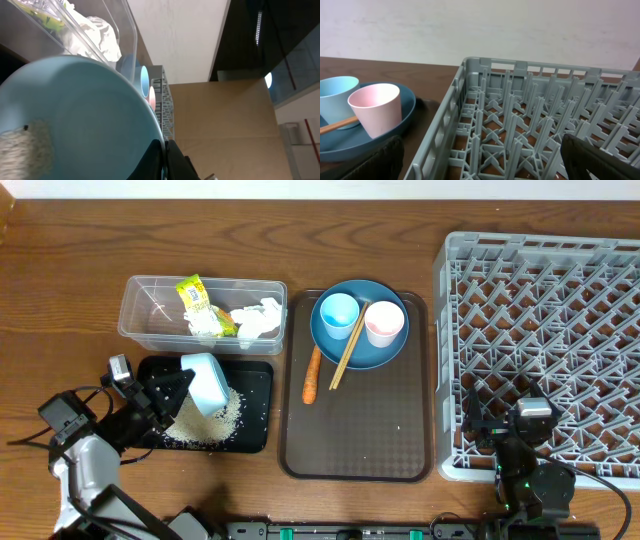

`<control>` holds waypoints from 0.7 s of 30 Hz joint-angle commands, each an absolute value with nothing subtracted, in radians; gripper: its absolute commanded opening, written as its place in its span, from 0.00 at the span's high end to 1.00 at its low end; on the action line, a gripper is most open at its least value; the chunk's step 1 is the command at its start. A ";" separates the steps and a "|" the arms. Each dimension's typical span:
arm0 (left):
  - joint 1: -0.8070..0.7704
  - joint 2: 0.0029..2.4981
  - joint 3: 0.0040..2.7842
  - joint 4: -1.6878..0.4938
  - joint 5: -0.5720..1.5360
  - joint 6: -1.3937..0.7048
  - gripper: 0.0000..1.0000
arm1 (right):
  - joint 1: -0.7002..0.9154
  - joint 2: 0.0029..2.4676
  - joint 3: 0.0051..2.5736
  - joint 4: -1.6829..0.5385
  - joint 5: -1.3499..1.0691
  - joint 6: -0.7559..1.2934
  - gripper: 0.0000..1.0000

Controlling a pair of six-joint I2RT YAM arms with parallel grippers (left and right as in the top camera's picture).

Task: Sort waste into correct bins and load items into the dishwasher rack
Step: 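Tilt the bowl again with left gripper to empty remaining rice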

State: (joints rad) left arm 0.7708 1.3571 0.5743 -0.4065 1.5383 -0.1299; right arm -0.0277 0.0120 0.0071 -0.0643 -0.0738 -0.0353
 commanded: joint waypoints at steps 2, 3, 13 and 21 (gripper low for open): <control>0.777 1.381 0.569 -0.403 1.573 -0.163 0.94 | -0.034 0.007 0.006 -0.068 -0.071 -0.023 0.01; 0.777 1.378 0.569 -0.401 1.573 -0.167 0.94 | -0.034 0.007 0.006 -0.068 -0.071 -0.023 0.01; 0.770 1.373 0.569 -0.286 1.573 -0.341 0.94 | -0.034 0.007 0.006 -0.068 -0.071 -0.023 0.01; 0.732 1.361 0.569 -0.216 1.573 -0.426 0.94 | -0.034 0.007 0.006 -0.068 -0.071 -0.023 0.01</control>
